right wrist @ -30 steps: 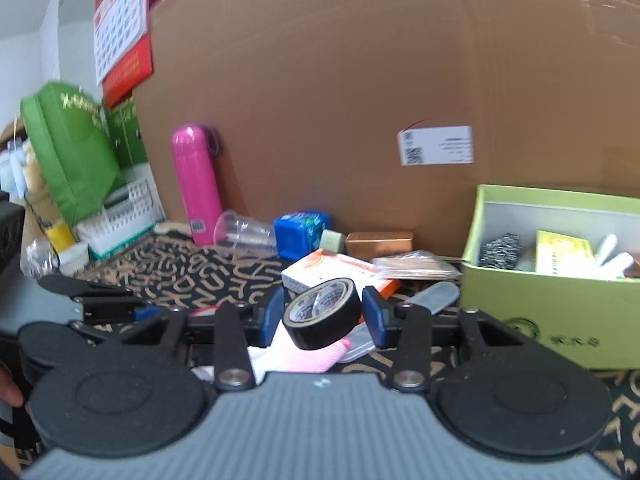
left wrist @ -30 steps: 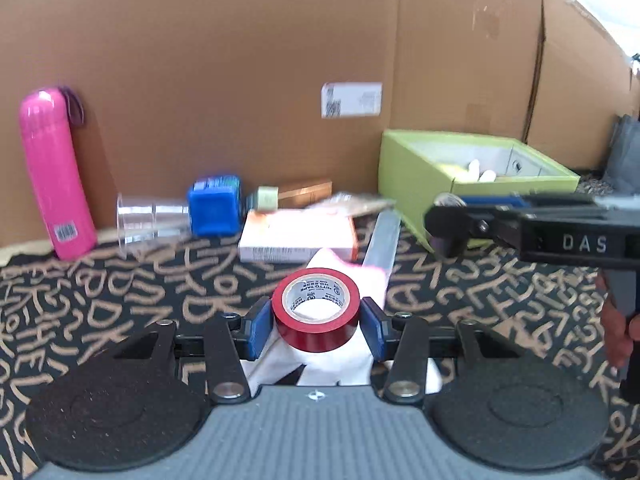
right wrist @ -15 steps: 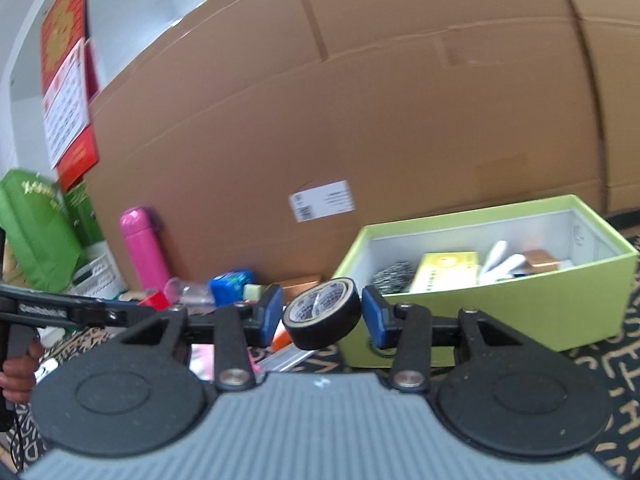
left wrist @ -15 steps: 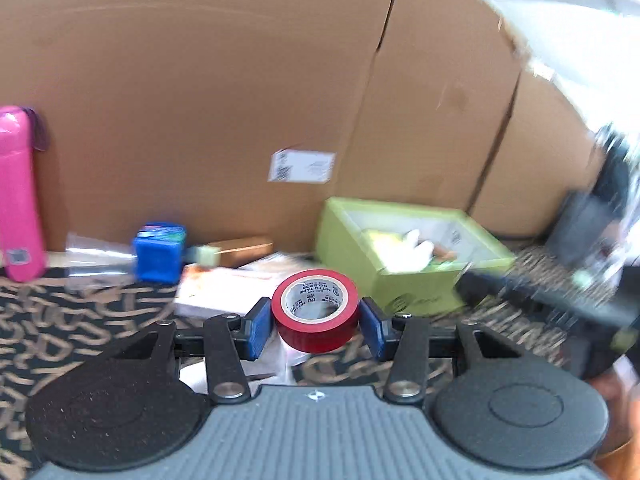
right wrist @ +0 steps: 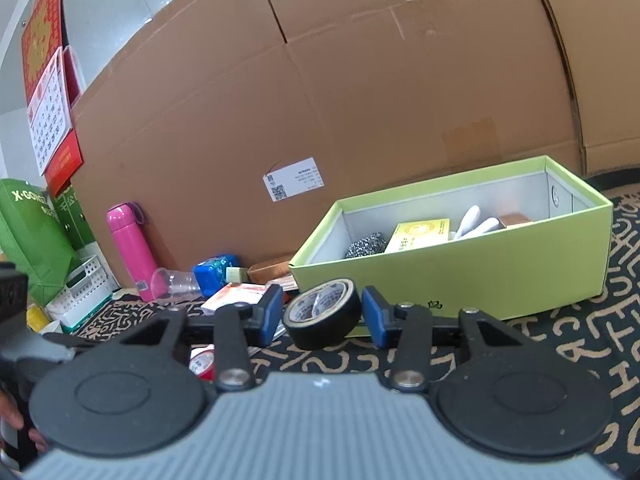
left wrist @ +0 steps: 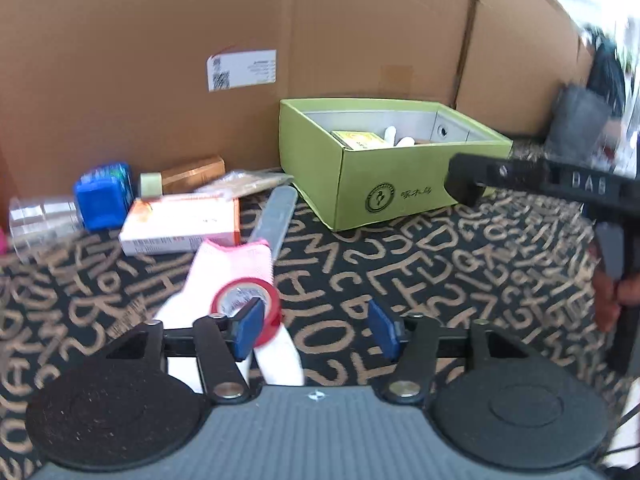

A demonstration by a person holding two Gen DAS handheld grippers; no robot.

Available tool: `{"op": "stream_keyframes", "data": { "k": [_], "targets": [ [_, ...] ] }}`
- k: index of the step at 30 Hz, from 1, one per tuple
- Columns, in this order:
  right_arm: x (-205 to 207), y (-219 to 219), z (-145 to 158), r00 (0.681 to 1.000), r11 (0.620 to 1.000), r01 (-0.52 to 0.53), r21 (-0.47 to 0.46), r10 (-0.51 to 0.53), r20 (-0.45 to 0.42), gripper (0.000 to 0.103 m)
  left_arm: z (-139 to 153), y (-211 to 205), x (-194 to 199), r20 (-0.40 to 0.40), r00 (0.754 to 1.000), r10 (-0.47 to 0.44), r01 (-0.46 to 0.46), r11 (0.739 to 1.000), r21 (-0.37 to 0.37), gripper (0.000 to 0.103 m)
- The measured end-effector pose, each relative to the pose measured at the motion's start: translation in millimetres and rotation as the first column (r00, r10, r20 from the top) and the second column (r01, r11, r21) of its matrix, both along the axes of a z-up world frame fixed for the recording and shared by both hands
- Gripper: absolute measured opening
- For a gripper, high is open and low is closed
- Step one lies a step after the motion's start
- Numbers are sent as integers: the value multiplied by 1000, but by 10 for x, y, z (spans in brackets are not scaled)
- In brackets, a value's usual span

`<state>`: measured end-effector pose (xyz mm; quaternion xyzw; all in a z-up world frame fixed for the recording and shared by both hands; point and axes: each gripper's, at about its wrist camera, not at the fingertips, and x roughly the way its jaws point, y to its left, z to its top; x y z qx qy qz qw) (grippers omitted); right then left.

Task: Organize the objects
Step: 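Carry both tape rolls into the lime-green box and open both tools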

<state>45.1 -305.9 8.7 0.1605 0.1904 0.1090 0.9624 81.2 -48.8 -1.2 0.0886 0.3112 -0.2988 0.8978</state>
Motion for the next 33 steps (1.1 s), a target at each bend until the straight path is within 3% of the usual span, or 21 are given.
{"op": "stream_keyframes", "data": {
  "k": [5,10,12,14,16,21,27,33],
  "targets": [
    [-1,94,-42,1000,1000,-21,-11,21,-18,43,-62,-48,60,105,994,39,-47,996,73,66],
    [10,131,-62,999,1000,-23,-10,22,-34,43,-247,-13,317,34,994,105,-107,992,64,64],
    [1,151,-62,999,1000,-26,-16,26,-35,43,-253,7,344,34,990,133,-136,987,81,52],
    [-2,165,-61,999,999,-28,-23,27,-38,43,-200,57,341,27,990,141,-143,988,65,28],
    [1,170,-62,999,999,-29,-19,28,-38,43,-140,125,360,-27,990,136,-135,991,15,20],
    [-5,207,-60,999,999,-41,-20,41,-34,43,-29,158,258,3,990,140,-140,990,14,20],
    [-21,172,-23,999,999,-33,-27,33,-18,43,309,216,175,14,994,107,-105,988,-110,19],
    [45,-45,123,999,997,29,-67,-27,30,43,675,-188,227,105,994,7,13,982,-187,19]
  ]
}}
